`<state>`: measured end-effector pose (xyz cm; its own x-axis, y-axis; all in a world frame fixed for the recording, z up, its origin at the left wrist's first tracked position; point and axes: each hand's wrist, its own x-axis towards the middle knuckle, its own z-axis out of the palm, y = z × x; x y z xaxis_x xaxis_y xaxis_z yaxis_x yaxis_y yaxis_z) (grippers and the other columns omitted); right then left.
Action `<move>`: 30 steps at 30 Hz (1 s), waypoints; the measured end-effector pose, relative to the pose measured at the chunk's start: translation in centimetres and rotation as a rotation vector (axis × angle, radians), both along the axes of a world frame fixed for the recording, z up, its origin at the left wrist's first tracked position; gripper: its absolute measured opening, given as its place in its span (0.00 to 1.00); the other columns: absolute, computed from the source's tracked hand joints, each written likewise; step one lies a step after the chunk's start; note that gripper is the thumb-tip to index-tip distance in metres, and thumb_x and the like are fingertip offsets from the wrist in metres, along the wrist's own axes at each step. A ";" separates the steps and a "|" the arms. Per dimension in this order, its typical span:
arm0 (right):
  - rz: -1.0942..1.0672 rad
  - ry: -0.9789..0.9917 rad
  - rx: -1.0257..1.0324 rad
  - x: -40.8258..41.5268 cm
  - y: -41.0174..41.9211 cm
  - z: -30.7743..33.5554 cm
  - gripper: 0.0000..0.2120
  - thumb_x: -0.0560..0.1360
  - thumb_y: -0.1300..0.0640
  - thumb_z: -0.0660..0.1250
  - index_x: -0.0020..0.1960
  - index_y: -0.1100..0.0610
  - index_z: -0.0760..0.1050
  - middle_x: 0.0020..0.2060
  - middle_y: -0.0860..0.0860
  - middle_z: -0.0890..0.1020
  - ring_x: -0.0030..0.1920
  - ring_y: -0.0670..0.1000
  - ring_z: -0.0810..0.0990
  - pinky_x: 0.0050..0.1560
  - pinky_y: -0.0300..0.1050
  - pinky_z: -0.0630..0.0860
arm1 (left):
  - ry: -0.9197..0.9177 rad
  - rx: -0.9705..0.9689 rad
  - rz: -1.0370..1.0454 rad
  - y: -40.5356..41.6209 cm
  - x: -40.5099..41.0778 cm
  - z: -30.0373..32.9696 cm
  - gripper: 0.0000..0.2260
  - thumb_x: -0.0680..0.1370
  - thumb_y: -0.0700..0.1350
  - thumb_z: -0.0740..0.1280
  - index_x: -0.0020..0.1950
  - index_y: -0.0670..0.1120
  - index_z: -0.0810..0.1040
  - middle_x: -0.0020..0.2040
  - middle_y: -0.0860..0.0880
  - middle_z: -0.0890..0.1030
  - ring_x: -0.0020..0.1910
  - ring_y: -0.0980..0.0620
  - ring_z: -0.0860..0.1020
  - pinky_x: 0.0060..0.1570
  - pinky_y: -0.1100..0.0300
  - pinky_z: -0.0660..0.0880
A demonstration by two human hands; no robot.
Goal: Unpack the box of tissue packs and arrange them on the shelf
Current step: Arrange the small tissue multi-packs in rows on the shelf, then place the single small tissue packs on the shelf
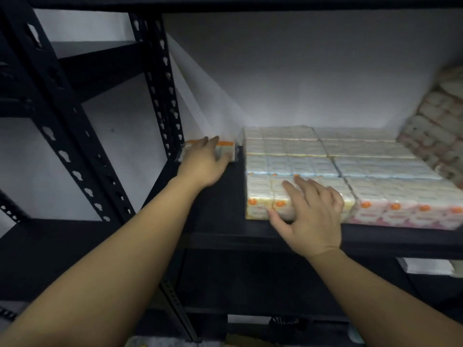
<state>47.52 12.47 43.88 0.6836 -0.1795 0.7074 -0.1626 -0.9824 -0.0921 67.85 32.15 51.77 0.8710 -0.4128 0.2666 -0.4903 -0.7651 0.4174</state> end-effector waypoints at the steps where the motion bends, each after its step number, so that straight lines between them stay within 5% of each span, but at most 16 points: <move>1: -0.001 0.029 0.013 -0.1 0.1 0.2 0.30 0.74 0.34 0.69 0.69 0.50 0.78 0.70 0.53 0.77 0.70 0.57 0.73 0.73 0.61 0.60 | -0.021 -0.040 -0.009 0.4 -2.0 0.2 0.30 0.83 0.61 0.61 0.81 0.48 0.64 0.79 0.42 0.67 0.78 0.41 0.63 0.76 0.45 0.62; 8: 0.181 0.135 0.123 -3.2 -1.2 2.1 0.36 0.78 0.33 0.62 0.80 0.49 0.63 0.80 0.50 0.65 0.81 0.53 0.60 0.81 0.57 0.51 | -0.133 -0.075 -0.122 0.7 -15.4 -0.7 0.29 0.81 0.60 0.65 0.80 0.51 0.66 0.79 0.48 0.67 0.79 0.48 0.62 0.76 0.43 0.64; 14: 0.291 0.118 0.265 -14.2 -6.6 -0.1 0.27 0.79 0.41 0.66 0.73 0.52 0.74 0.74 0.50 0.74 0.76 0.53 0.68 0.77 0.57 0.62 | -0.131 -0.110 -0.146 -2.9 -27.1 -4.4 0.28 0.81 0.58 0.67 0.79 0.53 0.68 0.79 0.49 0.66 0.78 0.50 0.61 0.76 0.45 0.65; 18: 0.249 0.246 0.347 -23.3 -11.1 -4.7 0.25 0.79 0.43 0.68 0.72 0.52 0.76 0.71 0.48 0.76 0.72 0.50 0.71 0.72 0.50 0.63 | -0.015 -0.074 -0.146 -6.8 -34.5 -8.8 0.29 0.81 0.60 0.65 0.80 0.53 0.66 0.79 0.52 0.65 0.79 0.50 0.60 0.76 0.48 0.64; 30: 0.014 0.576 0.611 -40.7 -18.6 -17.5 0.28 0.78 0.42 0.71 0.74 0.52 0.74 0.72 0.48 0.75 0.72 0.51 0.71 0.71 0.56 0.71 | 0.332 0.084 -0.292 -16.7 -46.5 -22.6 0.29 0.82 0.59 0.65 0.81 0.51 0.65 0.76 0.50 0.69 0.76 0.49 0.65 0.74 0.51 0.66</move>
<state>6.85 -6.12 26.35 0.9131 -0.4068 0.0283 -0.3354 -0.7887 -0.5151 21.38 15.45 29.19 0.7477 -0.6620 -0.0521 -0.5407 -0.6525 0.5310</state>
